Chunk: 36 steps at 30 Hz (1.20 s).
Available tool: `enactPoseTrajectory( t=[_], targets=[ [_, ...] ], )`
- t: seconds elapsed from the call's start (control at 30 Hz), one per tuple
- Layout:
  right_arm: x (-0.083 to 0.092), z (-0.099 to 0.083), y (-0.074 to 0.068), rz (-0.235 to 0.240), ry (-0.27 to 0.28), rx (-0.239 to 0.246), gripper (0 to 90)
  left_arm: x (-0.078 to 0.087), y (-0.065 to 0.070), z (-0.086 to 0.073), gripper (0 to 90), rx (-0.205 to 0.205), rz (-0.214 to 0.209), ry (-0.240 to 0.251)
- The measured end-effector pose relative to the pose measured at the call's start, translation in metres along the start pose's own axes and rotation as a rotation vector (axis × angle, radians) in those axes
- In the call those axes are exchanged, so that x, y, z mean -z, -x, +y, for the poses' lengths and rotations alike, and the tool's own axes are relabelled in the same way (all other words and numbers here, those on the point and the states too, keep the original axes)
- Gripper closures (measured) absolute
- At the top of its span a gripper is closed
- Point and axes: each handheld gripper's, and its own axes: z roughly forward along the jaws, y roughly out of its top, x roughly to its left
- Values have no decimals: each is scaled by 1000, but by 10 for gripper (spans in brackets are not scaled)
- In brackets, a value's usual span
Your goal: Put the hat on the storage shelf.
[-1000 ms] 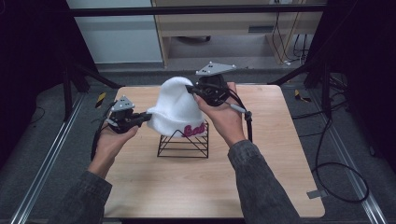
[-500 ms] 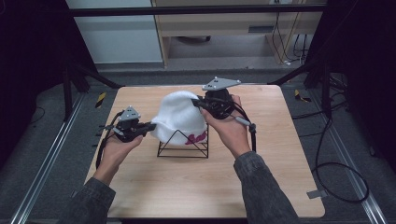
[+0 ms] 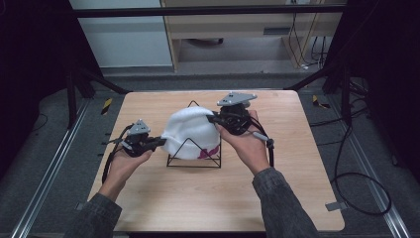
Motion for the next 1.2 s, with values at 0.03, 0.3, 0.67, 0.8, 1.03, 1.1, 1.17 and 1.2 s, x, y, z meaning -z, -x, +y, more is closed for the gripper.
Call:
enactPoseTrajectory(
  t=[0.03, 0.3, 0.67, 0.8, 1.03, 1.1, 1.17, 1.2],
  targets=[
    [-1, -2, 0, 2, 1, -1, 830, 0, 0, -1, 858, 0, 0, -2],
    [-2, -14, -3, 24, -27, -5, 826, -5, 2, -8, 858, -17, -1, -29],
    [-6, -25, -10, 43, -51, 5, 813, -7, 2, -19, 858, -13, -5, -43],
    [-5, -27, -10, 43, -57, 5, 804, -6, 2, -20, 858, -17, -6, -43],
    [-4, -30, -12, 46, -57, 7, 799, -7, 2, -25, 858, -8, -10, -45],
    [-5, -30, -12, 48, -57, 7, 794, -7, 2, -26, 858, -7, -10, -44],
    [-5, -31, -12, 46, -61, 4, 789, -8, 2, -27, 858, -11, -9, -48],
    [-6, -31, -12, 45, -61, 4, 778, -9, 2, -28, 858, -10, -10, -50]
  ],
)
